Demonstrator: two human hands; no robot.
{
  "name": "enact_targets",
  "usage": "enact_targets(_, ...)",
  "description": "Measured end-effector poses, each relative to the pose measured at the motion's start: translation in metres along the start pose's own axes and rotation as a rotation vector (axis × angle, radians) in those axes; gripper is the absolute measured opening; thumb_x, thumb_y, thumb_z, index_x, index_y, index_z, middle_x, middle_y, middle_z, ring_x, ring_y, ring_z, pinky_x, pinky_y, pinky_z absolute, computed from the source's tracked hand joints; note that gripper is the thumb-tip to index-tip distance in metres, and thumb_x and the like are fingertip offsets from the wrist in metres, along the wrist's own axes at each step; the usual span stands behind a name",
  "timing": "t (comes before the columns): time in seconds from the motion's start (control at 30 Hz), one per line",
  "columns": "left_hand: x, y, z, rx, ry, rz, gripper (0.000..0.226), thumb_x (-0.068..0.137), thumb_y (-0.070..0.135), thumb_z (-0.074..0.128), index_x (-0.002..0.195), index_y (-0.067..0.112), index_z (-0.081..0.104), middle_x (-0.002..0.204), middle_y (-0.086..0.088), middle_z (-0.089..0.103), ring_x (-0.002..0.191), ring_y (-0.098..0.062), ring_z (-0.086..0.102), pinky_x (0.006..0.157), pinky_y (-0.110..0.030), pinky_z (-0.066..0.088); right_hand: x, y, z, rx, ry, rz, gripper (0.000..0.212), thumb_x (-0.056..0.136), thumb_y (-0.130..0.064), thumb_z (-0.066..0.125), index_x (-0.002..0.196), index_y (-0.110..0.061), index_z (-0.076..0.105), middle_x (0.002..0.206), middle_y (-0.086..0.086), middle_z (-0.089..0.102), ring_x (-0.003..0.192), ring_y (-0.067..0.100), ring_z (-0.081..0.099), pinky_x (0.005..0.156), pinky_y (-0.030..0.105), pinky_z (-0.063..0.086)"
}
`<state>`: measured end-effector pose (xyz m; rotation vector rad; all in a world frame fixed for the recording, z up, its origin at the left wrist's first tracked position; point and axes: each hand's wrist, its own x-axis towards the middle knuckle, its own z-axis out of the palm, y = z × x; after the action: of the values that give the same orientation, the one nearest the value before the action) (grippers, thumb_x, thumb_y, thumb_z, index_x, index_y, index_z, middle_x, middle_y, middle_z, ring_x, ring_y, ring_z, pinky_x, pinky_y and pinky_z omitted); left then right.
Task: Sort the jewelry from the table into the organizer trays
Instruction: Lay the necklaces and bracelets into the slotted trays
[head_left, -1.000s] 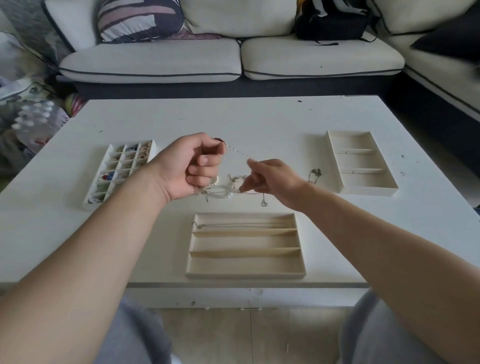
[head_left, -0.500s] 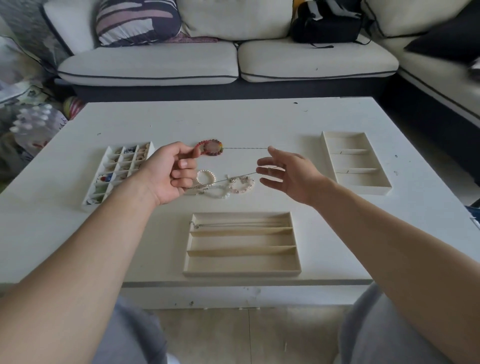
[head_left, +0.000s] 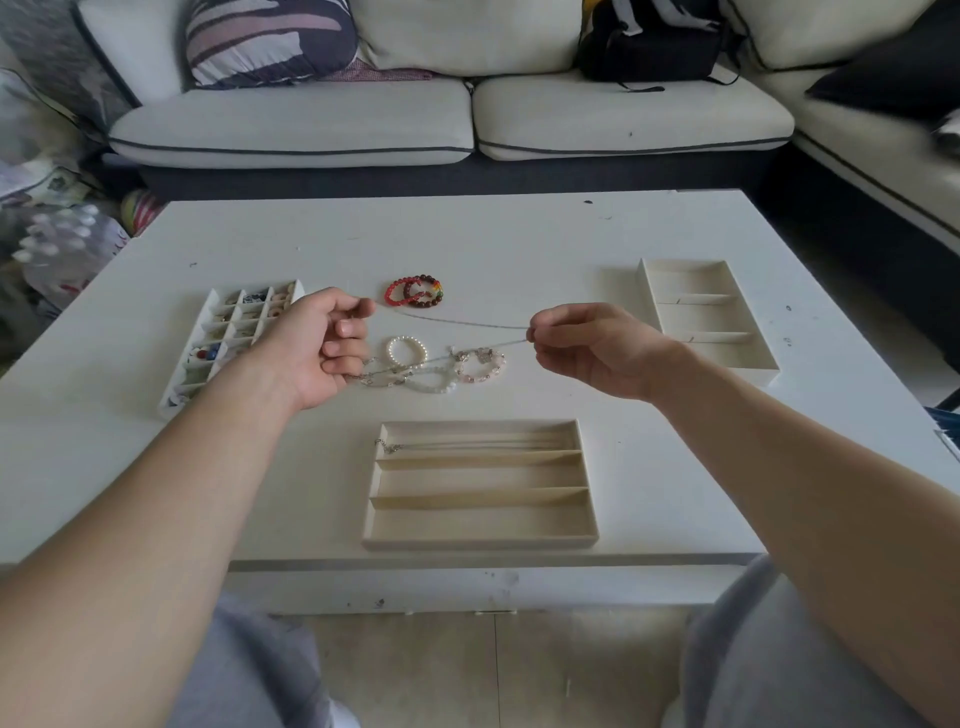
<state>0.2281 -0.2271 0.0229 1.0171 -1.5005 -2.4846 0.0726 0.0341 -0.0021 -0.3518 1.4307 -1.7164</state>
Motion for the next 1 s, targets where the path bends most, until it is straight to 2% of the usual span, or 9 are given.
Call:
enact_targets(0.13, -0.004, -0.003, -0.005, 0.027, 0.018, -0.025, 0.022, 0.098, 0.021, 0.042, 0.081, 0.017, 0.056, 0.053, 0.01, 0.032, 0.036, -0.004, 0.023, 0.034, -0.017, 0.011, -0.005, -0.001, -0.007, -0.04, 0.001, 0.055, 0.018, 0.089, 0.014, 0.06, 0.092, -0.001, 0.069, 0.086, 0.01, 0.072, 0.078, 0.019, 0.071, 0.079, 0.029, 0.062)
enact_targets(0.23, -0.011, -0.01, -0.005, 0.107, 0.009, -0.047, 0.021, 0.099, 0.021, 0.044, 0.083, 0.016, 0.057, 0.054, 0.009, 0.034, 0.036, -0.003, 0.024, 0.033, -0.017, 0.013, -0.009, 0.003, -0.009, -0.167, 0.018, 0.118, 0.023, 0.086, 0.015, 0.063, 0.094, -0.005, 0.07, 0.088, 0.01, 0.073, 0.08, 0.02, 0.071, 0.083, 0.031, 0.061)
enact_targets(0.37, -0.017, -0.025, -0.008, 0.207, -0.016, -0.09, 0.021, 0.099, 0.019, 0.046, 0.085, 0.014, 0.06, 0.054, 0.007, 0.037, 0.039, -0.005, 0.029, 0.033, -0.017, 0.023, -0.015, 0.009, -0.012, -0.383, 0.058, 0.173, 0.029, 0.081, 0.019, 0.067, 0.093, -0.007, 0.073, 0.087, 0.008, 0.074, 0.079, 0.017, 0.07, 0.074, 0.028, 0.06)
enact_targets(0.6, -0.029, -0.046, -0.025, 0.393, -0.002, -0.024, 0.02, 0.097, -0.003, 0.048, 0.096, 0.001, 0.068, 0.068, -0.005, 0.052, 0.055, -0.012, 0.049, 0.049, -0.021, 0.048, -0.032, 0.019, -0.012, -0.641, 0.098, 0.231, 0.028, 0.075, 0.014, 0.077, 0.1, 0.001, 0.072, 0.085, 0.014, 0.071, 0.074, 0.02, 0.071, 0.069, 0.027, 0.061)
enact_targets(0.77, -0.037, -0.053, -0.035, 0.506, -0.037, -0.025, 0.021, 0.097, -0.01, 0.049, 0.101, 0.002, 0.066, 0.074, -0.009, 0.061, 0.064, -0.018, 0.056, 0.059, -0.024, 0.055, -0.045, 0.027, -0.011, -0.846, 0.018, 0.315, 0.018, 0.079, 0.001, 0.08, 0.096, -0.003, 0.074, 0.089, 0.017, 0.076, 0.076, 0.018, 0.074, 0.073, 0.03, 0.061)
enact_targets(0.9, -0.042, -0.056, -0.039, 0.574, -0.087, -0.027, 0.027, 0.095, -0.016, 0.05, 0.106, 0.002, 0.067, 0.087, -0.011, 0.067, 0.075, -0.018, 0.062, 0.07, -0.025, 0.06, -0.05, 0.034, -0.003, -1.035, 0.031, 0.329, 0.012, 0.08, -0.005, 0.08, 0.09, -0.007, 0.075, 0.081, 0.009, 0.078, 0.077, 0.017, 0.076, 0.063, 0.025, 0.056)
enact_targets(1.0, -0.044, -0.059, -0.038, 0.701, -0.05, 0.038, 0.025, 0.094, -0.015, 0.057, 0.104, 0.004, 0.069, 0.097, -0.016, 0.071, 0.083, -0.019, 0.068, 0.073, -0.025, 0.062, -0.05, 0.04, 0.006, -1.195, 0.1, 0.317, 0.012, 0.074, -0.012, 0.083, 0.081, -0.015, 0.074, 0.073, 0.007, 0.076, 0.066, 0.016, 0.07, 0.054, 0.022, 0.047)
